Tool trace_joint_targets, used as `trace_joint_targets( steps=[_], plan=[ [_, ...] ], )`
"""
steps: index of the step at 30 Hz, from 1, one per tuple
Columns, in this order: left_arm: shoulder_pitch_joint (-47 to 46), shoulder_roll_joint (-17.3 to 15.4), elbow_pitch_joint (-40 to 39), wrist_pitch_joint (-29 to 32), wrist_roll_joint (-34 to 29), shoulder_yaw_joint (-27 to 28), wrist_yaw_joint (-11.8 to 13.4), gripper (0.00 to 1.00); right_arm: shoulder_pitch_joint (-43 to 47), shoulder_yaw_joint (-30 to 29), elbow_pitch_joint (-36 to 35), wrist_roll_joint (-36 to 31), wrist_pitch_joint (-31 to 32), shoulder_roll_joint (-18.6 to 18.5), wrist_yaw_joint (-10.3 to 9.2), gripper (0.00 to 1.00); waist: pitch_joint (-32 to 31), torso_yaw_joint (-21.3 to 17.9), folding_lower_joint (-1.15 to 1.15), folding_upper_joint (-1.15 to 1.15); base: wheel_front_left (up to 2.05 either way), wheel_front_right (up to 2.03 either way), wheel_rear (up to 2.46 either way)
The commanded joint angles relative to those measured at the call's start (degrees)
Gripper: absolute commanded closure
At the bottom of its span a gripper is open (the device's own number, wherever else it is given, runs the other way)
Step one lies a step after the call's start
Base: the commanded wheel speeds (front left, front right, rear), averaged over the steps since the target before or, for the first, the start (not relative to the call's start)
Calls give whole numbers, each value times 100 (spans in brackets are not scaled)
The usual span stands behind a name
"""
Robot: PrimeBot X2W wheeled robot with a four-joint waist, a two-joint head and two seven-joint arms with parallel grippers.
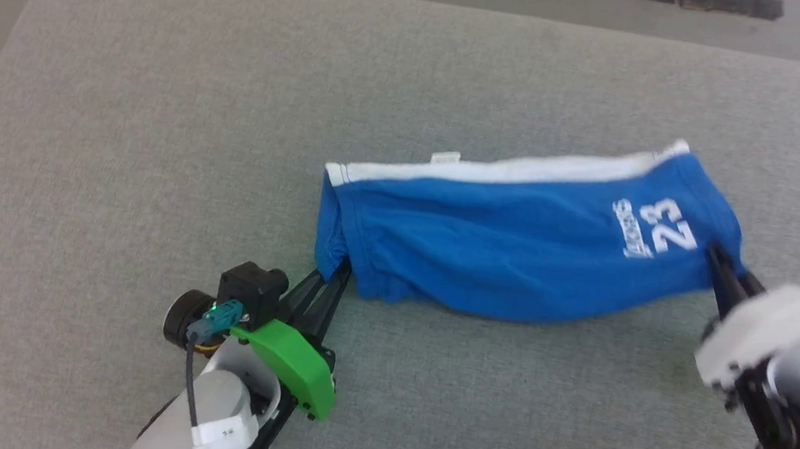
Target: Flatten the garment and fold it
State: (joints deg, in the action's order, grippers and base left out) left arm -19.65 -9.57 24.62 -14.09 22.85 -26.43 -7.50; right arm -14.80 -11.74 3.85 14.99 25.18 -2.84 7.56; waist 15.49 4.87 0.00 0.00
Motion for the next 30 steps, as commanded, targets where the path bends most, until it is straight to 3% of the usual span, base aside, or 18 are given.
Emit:
trace_joint_targets(
  steps=[1, 9, 15, 16, 17, 18, 19, 27, 30],
  plan=[
    [79, -84, -93, 48, 62, 3, 2, 100, 205, -37, -183, 102, 5, -4, -8, 100, -93, -75, 0, 0, 0, 0, 0],
    [425, -394, -672, 515, 357, -97, 2, 100, 1272, -208, -872, 446, 164, -4, -8, 100, -203, -130, 0, 0, 0, 0, 0],
    [681, -425, -660, 768, 441, -243, 14, 100, 1537, -175, -375, 346, -93, -4, -8, 100, -229, -181, 0, 0, 0, 0, 0],
    [713, -404, -611, 794, 457, -276, 13, 75, 1536, -141, -210, 361, -148, -4, -8, 100, -245, -190, 0, 0, 0, 0, 0],
    [740, -379, -570, 810, 482, -299, 13, 54, 1533, -113, -83, 365, -191, -4, -8, 78, -260, -195, 0, 0, 0, 0, 0],
    [772, -348, -522, 824, 513, -327, 13, 9, 1529, -79, 52, 346, -255, -4, -8, 33, -280, -199, 0, 0, 0, 0, 0],
    [793, -332, -487, 834, 530, -355, 12, 0, 1526, -56, 142, 326, -311, -4, -8, 0, -299, -200, 0, 0, 0, 0, 0],
    [1075, -355, -501, 533, 708, -250, 64, 0, 1463, -126, 173, 182, -1088, -4, -8, 0, -518, -167, 0, 0, 0, 0, 0],
    [1184, -443, -688, 244, 677, -77, 209, 0, 1437, -150, 30, 58, -1303, -4, -8, 0, -560, -138, 0, 0, 0, 0, 0]
  ],
)
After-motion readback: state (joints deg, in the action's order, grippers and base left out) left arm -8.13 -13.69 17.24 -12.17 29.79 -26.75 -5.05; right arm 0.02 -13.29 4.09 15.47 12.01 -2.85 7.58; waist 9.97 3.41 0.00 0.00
